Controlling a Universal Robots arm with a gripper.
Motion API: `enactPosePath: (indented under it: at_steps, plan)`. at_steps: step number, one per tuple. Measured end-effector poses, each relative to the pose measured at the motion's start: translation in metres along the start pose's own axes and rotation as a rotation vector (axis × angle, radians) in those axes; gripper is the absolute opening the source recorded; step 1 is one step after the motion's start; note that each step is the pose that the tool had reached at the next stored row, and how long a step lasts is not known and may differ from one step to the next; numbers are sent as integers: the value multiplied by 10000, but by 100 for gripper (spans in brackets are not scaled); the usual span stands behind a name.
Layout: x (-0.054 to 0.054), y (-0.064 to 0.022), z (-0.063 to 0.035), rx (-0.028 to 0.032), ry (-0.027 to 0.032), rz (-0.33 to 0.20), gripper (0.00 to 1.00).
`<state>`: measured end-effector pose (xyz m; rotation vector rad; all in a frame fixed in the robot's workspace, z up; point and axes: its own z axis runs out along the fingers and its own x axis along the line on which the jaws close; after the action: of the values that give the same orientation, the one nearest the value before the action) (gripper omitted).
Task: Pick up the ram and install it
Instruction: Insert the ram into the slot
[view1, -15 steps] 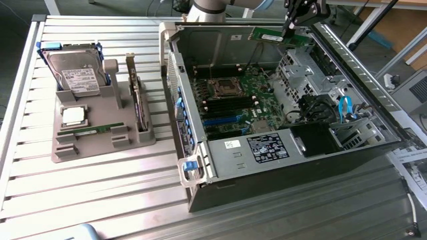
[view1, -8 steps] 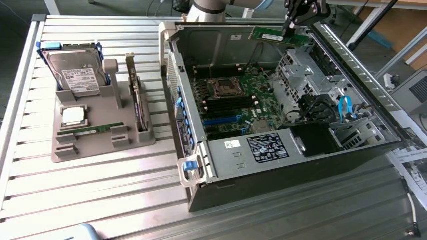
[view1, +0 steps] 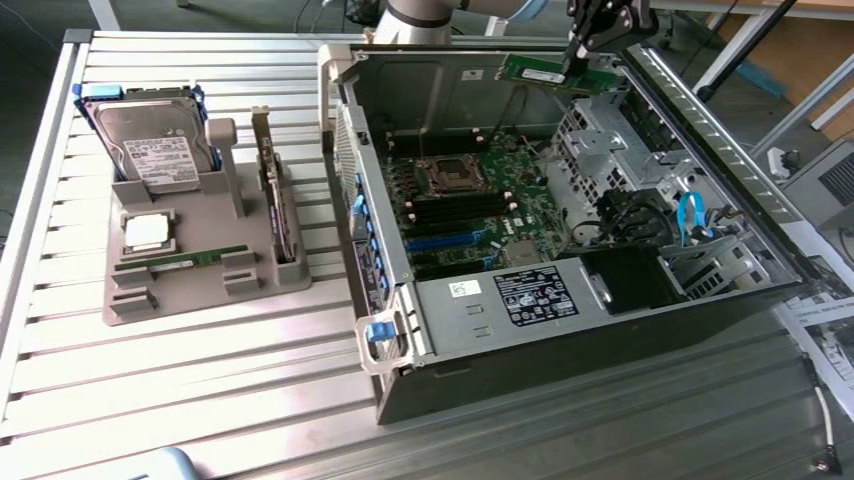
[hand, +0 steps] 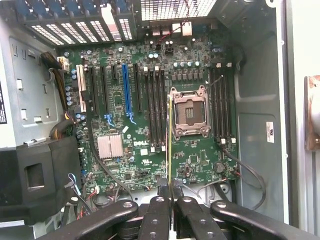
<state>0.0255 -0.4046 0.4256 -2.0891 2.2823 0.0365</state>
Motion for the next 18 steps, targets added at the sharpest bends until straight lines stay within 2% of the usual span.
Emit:
enactPosePath:
  at_steps: [18]
  plan:
    - [7, 51, 48, 0, 0, 1, 13]
